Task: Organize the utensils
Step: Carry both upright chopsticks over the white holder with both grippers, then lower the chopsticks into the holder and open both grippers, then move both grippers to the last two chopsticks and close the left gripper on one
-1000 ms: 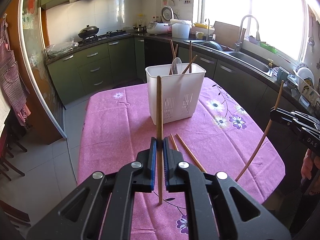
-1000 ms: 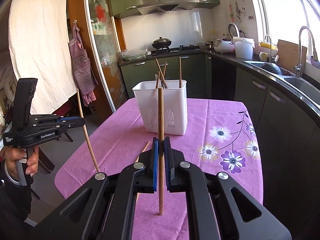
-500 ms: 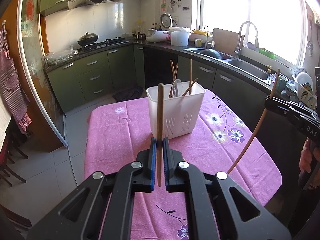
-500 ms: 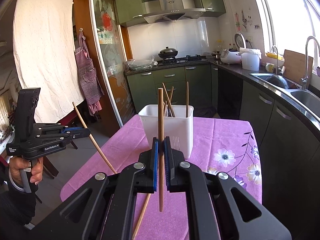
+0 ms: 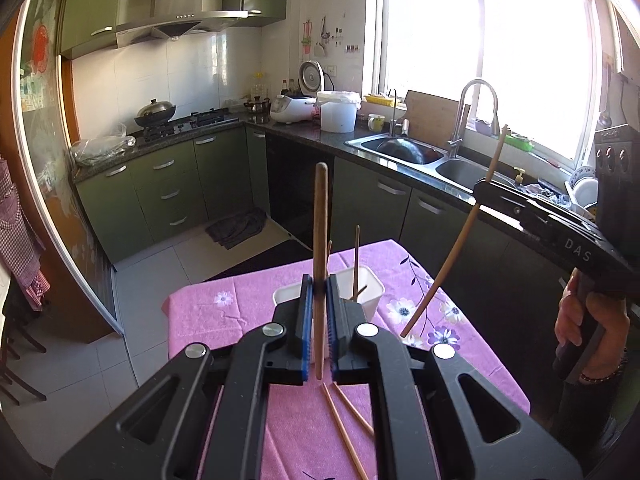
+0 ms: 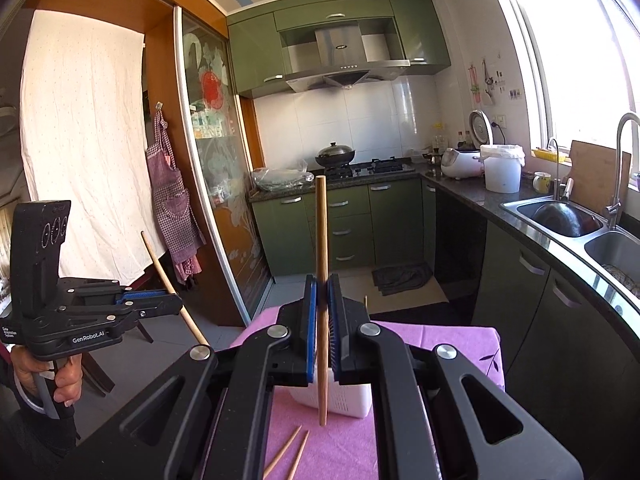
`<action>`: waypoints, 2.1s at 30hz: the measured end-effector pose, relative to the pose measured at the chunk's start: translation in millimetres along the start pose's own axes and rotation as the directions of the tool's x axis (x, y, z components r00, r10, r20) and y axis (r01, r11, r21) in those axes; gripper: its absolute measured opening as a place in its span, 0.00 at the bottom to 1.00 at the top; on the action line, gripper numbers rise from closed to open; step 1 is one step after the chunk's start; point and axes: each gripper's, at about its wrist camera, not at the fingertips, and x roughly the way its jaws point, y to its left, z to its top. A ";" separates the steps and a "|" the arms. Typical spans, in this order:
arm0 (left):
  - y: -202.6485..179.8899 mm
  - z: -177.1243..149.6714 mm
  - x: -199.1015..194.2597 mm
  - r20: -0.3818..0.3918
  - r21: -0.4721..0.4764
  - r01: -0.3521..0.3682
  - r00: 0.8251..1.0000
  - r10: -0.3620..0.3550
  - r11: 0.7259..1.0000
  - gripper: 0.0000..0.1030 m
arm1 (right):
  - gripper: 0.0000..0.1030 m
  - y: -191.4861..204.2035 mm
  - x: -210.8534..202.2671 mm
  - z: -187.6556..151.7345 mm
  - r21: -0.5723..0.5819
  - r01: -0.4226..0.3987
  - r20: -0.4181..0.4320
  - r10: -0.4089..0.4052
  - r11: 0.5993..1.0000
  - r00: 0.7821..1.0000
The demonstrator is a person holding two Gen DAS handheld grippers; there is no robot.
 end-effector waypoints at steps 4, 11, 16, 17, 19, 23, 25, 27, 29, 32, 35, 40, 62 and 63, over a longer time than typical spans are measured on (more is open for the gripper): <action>-2.9 28.7 7.4 0.047 0.004 -0.023 0.999 0.023 1.000 0.06 | 0.06 -9.9 18.3 23.6 0.010 0.036 0.040 -0.036 0.999 0.999; 5.8 48.0 52.8 0.054 -0.026 -0.073 0.996 0.075 0.997 0.06 | 0.06 -28.3 79.6 24.6 0.023 0.070 -0.017 -0.069 0.997 0.997; 11.0 29.9 95.4 -0.032 -0.033 -0.091 0.995 0.090 0.995 0.06 | 0.07 -37.3 115.2 -4.7 0.025 0.068 -0.099 -0.065 0.997 0.993; 11.6 25.6 101.2 -0.046 -0.039 -0.090 0.995 0.088 0.995 0.06 | 0.07 -38.5 119.8 -9.4 0.025 0.068 -0.112 -0.065 0.997 0.992; 11.5 16.8 109.3 -0.069 -0.040 -0.087 0.994 0.084 0.995 0.06 | 0.07 -40.4 127.1 -18.2 0.029 0.063 -0.135 -0.059 0.998 0.989; 9.6 2.4 115.9 -0.100 -0.036 -0.087 0.992 0.083 0.996 0.16 | 0.09 -37.4 125.1 -28.8 0.018 0.056 -0.146 -0.053 0.998 0.988; 9.8 -0.9 111.2 -0.099 -0.040 -0.088 0.992 0.083 0.995 0.20 | 0.09 -34.0 113.3 -28.9 0.017 0.050 -0.131 -0.047 0.999 0.990; 10.0 -4.9 101.0 -0.091 -0.043 -0.085 0.993 0.081 0.995 0.21 | 0.09 -28.6 94.5 -29.1 0.012 0.042 -0.108 -0.040 0.999 0.993; 10.0 -10.9 87.2 -0.087 -0.049 -0.081 0.993 0.076 0.996 0.22 | 0.13 -23.0 73.2 -31.3 -0.001 0.047 -0.087 -0.046 0.999 0.995; 8.7 -26.5 70.7 -0.109 -0.065 -0.094 0.990 0.087 0.993 0.32 | 0.18 -14.4 47.9 -44.6 -0.020 0.062 -0.089 -0.063 0.998 0.994; 4.7 -56.4 65.0 -0.169 -0.080 -0.101 0.982 0.086 0.992 0.37 | 0.18 -12.0 34.9 -72.0 -0.018 0.066 -0.135 -0.068 0.998 0.989; -6.8 -122.8 84.0 -0.319 -0.100 -0.066 0.947 0.031 0.993 0.37 | 0.29 -8.9 32.1 -141.9 -0.025 0.087 -0.245 -0.091 0.996 0.965; -25.3 -205.0 189.8 -0.592 -0.157 -0.109 0.806 -0.005 0.982 0.20 | 0.34 -39.4 41.0 -237.8 0.063 0.126 -0.408 -0.089 0.990 0.908; -27.0 -205.0 193.2 -0.596 -0.153 -0.110 0.803 -0.003 0.982 0.19 | 0.34 -39.7 40.8 -237.2 0.066 0.126 -0.408 -0.088 0.990 0.909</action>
